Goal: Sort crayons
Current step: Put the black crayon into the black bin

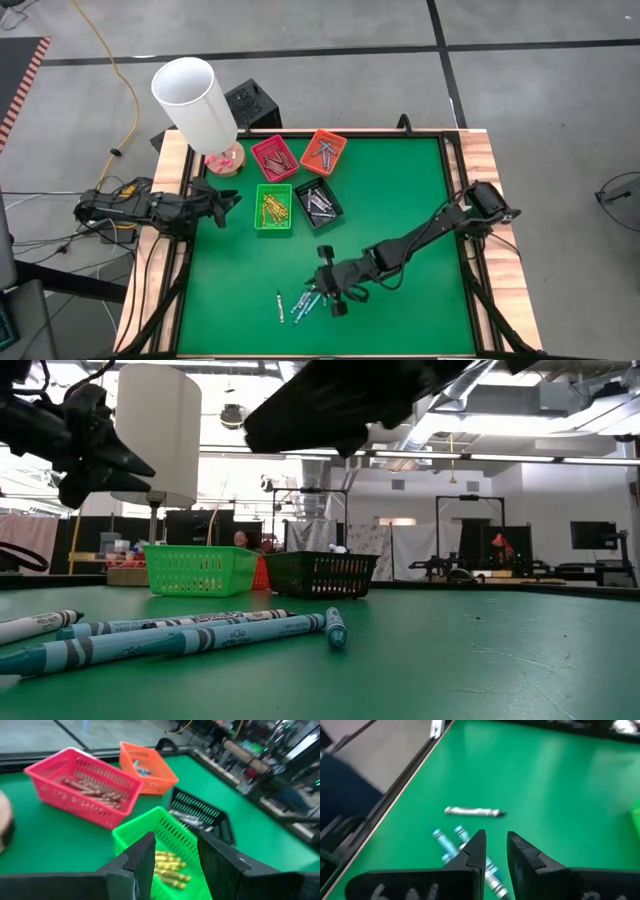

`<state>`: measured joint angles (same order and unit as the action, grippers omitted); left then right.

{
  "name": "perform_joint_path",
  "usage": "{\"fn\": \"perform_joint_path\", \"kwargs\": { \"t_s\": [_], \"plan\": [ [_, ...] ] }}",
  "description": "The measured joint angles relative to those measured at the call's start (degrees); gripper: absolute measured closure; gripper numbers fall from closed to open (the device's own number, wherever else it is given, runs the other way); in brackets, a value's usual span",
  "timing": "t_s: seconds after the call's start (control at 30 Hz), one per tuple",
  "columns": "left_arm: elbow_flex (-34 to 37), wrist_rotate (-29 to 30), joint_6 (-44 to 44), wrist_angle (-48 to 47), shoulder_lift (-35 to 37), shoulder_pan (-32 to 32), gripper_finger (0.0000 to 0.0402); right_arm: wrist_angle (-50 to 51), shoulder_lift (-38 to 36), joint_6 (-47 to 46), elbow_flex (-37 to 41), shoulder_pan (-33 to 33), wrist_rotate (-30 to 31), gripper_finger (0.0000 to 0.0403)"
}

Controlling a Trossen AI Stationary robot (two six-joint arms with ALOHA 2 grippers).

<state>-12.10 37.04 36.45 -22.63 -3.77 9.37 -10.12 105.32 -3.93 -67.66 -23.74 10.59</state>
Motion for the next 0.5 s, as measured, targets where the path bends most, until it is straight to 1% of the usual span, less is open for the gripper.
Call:
{"fn": "perform_joint_path", "kwargs": {
  "t_s": [0.1,0.13,0.3,0.37,0.43,0.5],
  "plan": [
    [0.00,-1.13,0.02,3.25,0.00,0.00,0.0265,1.85,0.00,0.09,0.00,-1.02,-0.06,0.0329],
    [0.00,-2.51,-0.62,5.05,0.00,-0.02,0.0265,2.18,0.00,0.09,0.02,-1.23,-0.06,0.0329],
    [0.00,-13.48,-9.72,15.89,0.00,-0.02,0.0265,2.21,0.00,-0.10,0.02,-1.64,-0.08,0.0329],
    [0.00,-16.77,-11.58,20.04,0.00,0.00,0.0265,1.44,0.00,-0.08,0.02,-1.64,-0.09,0.0329],
    [0.00,-18.67,-11.64,22.16,0.02,0.00,0.0265,0.74,0.00,-0.10,0.02,-1.64,-0.08,0.0329],
    [0.00,-18.81,-11.01,22.43,0.02,0.00,0.0265,0.89,0.00,-0.08,0.02,-1.63,-0.06,0.0329]
  ]
}}
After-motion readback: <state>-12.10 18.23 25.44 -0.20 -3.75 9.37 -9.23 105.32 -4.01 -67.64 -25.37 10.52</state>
